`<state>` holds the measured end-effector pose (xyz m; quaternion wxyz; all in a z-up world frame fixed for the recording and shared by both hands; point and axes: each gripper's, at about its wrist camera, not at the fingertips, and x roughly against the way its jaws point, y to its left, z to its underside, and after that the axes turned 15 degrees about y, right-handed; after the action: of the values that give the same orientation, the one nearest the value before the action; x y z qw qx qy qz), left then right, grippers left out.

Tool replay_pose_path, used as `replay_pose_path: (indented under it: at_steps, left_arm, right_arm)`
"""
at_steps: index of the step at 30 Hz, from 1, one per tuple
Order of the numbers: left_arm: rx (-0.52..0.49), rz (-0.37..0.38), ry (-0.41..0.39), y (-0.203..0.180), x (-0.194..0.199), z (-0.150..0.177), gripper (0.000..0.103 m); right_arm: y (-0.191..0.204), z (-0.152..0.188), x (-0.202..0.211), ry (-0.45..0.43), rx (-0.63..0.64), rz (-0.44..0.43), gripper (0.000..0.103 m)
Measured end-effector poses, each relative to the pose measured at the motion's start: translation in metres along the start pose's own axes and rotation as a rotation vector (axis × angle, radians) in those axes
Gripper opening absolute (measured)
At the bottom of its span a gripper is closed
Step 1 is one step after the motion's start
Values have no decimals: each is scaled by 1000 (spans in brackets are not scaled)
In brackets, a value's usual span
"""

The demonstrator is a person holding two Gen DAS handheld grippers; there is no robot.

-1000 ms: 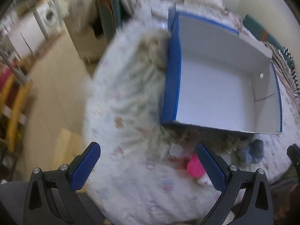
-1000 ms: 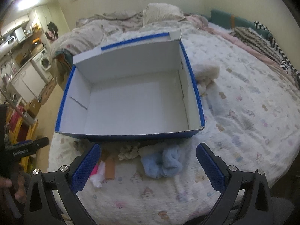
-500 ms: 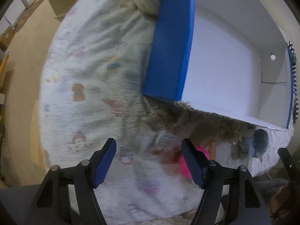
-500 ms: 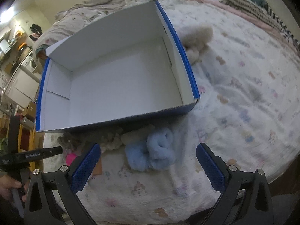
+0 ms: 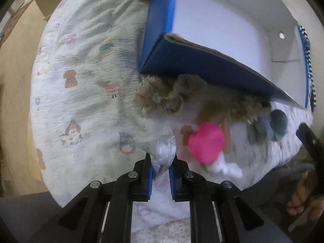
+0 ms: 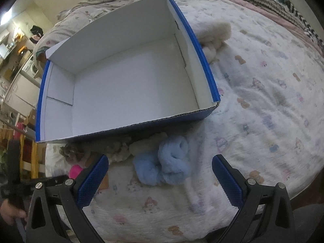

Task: Organize soft objects
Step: 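Grasp the clear plastic bag with left tool while right tool grasps the light blue plush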

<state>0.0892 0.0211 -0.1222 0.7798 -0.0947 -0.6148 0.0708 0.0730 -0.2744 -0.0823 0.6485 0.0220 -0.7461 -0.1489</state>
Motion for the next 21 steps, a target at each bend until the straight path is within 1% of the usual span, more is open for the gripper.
replay_pose_path:
  at_steps: [3, 5, 6, 8, 9, 10, 11, 13, 15, 16, 17, 18, 19, 20, 21]
  left_arm:
    - [2, -24, -42, -2, 3, 15, 12]
    - [23, -25, -73, 3, 14, 20, 12]
    - [34, -30, -89, 10, 11, 15, 12]
    - [53, -38, -116, 18, 24, 16, 12]
    - [62, -43, -127, 20, 27, 16, 12]
    - [70, -43, -137, 27, 37, 21, 12]
    - [79, -40, -143, 32, 37, 17, 12]
    - [92, -34, -147, 38, 40, 18, 12]
    - [95, -25, -146, 39, 41, 17, 12]
    - [94, -24, -147, 37, 40, 18, 12]
    - [90, -23, -151, 38, 43, 19, 12]
    - [87, -25, -153, 33, 39, 17, 12]
    - [85, -26, -156, 34, 41, 18, 12]
    - [84, -26, -159, 37, 40, 17, 12]
    - [84, -31, -162, 23, 32, 12, 12]
  right_arm:
    - [-3, -2, 2, -3, -16, -13, 103]
    - [-7, -3, 2, -5, -35, -31, 103]
    - [-10, -4, 2, 1, -49, -45, 103]
    - [-16, -6, -1, 22, -76, -61, 103]
    - [-18, -6, -3, 35, -86, -67, 90]
    - [-20, -8, -9, 67, -91, -84, 78]
    - [-20, -8, -15, 99, -95, -90, 66]
    - [-21, -10, -29, 149, -115, -54, 65]
    - [-19, -14, -36, 159, -117, -3, 65]
    - [-17, -15, -38, 162, -116, 5, 65]
    - [-16, -17, -41, 167, -113, 9, 53]
    - [-15, -18, -44, 177, -108, 12, 24]
    - [-15, -18, -48, 191, -103, 14, 17]
    - [-13, -17, -47, 187, -99, 15, 16]
    - [-10, -15, -43, 172, -84, 17, 13]
